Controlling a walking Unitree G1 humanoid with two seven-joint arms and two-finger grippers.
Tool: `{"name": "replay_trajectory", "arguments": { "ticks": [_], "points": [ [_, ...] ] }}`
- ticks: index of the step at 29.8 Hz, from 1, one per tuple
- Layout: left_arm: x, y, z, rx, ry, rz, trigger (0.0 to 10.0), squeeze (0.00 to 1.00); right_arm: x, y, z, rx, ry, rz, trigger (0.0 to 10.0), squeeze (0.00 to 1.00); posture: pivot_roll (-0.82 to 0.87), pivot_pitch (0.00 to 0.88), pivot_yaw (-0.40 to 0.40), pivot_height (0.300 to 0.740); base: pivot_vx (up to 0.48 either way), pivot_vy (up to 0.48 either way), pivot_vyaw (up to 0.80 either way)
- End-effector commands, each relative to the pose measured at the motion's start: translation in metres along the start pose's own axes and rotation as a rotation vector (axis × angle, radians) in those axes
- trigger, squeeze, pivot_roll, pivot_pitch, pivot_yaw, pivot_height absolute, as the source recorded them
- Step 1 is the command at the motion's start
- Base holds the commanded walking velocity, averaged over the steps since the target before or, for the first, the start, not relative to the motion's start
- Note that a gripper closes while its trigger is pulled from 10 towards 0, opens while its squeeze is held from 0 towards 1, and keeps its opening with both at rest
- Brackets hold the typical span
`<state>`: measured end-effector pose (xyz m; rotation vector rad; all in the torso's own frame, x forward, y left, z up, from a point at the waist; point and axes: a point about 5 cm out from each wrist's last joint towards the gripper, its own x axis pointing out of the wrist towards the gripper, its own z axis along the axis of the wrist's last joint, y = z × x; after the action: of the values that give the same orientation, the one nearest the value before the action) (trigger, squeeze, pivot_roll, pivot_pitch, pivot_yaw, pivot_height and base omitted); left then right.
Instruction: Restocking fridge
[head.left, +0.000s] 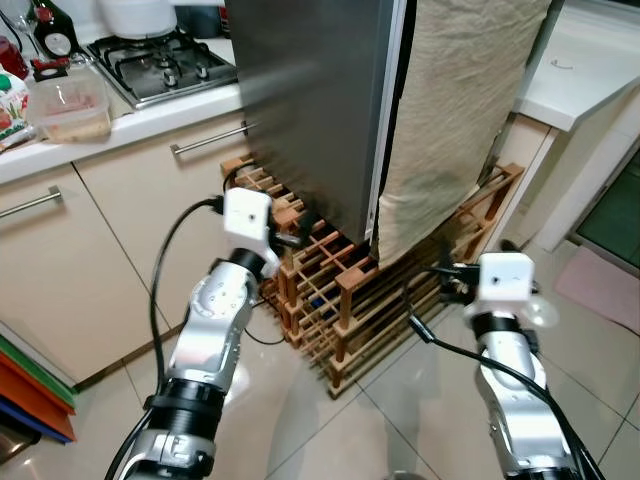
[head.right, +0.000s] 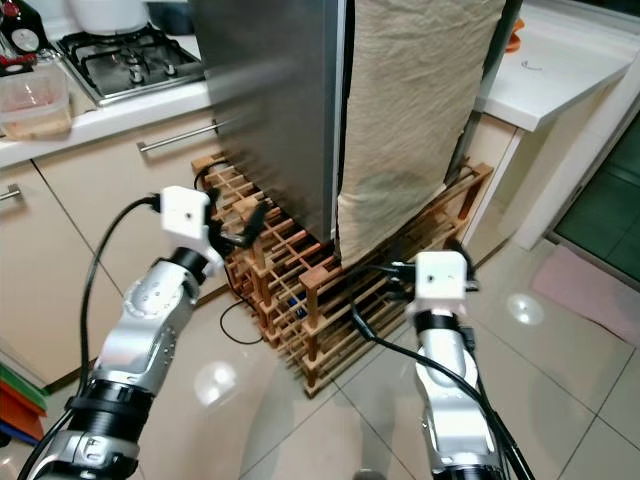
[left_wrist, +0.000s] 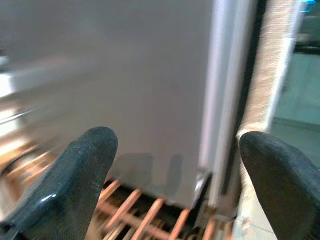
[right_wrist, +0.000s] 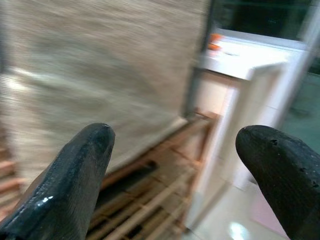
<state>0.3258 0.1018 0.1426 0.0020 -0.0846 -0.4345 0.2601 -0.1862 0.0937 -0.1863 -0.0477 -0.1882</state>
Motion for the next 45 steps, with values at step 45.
{"name": "replay_trajectory", "arguments": {
  "ticks": [45],
  "points": [
    [0.084, -0.043, 0.072, -0.063, -0.088, -0.081, 10.0, 0.0, -0.012, -0.011, 0.008, -0.031, -0.005, -0.021, 10.0, 0.0, -0.23, 0.031, 0.042, 0.74, 0.0, 0.0, -0.17]
  ]
}}
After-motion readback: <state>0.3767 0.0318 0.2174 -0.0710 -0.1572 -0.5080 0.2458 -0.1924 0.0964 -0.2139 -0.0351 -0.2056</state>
